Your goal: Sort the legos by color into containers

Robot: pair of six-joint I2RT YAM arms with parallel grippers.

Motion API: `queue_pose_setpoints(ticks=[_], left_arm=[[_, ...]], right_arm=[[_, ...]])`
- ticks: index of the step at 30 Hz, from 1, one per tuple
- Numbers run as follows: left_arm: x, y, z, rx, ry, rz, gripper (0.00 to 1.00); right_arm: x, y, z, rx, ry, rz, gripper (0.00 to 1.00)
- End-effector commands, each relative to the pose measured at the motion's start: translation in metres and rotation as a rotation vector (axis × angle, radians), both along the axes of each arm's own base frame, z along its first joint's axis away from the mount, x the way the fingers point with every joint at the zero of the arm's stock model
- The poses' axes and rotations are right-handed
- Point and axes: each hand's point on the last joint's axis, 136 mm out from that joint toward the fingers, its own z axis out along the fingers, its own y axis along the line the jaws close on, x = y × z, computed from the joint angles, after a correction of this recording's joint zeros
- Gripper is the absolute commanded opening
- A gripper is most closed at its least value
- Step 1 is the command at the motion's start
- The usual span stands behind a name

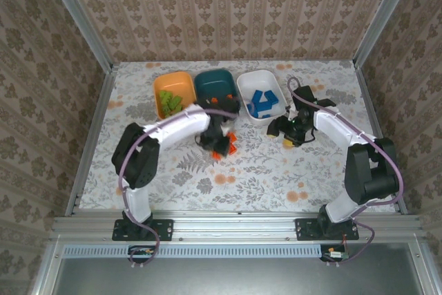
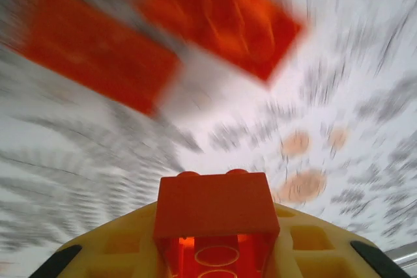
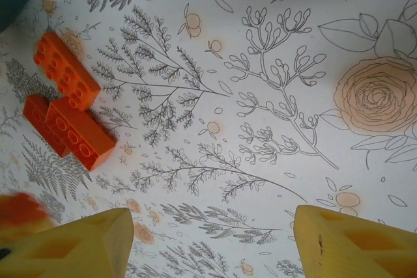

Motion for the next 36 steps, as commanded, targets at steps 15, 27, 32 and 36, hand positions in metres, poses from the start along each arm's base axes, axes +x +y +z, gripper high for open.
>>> queue_pose_setpoints(ticks=[15, 27, 32, 36], left_arm=[[0.218, 0.018, 0.047, -0.141, -0.234, 0.202, 0.22], [0.223, 0.007, 0.035, -0.179, -0.208, 0.205, 0.45], [0.222, 0.007, 0.047, -0.186, -0.228, 0.203, 0.61], [0.219, 0.011, 0.059, -0.181, -0.249, 0.200, 0.66]], right_arm=[[-0.004, -0.001, 0.030, 0.046, -0.064, -0.087, 0.67], [-0.051, -0.021, 0.032, -0.018, -0.082, -0.117, 0.74], [-0.055, -0.022, 0.031, -0.029, -0.087, -0.099, 0.76], [-0.053, -0.021, 0.031, -0.023, -0.096, -0.089, 0.76]])
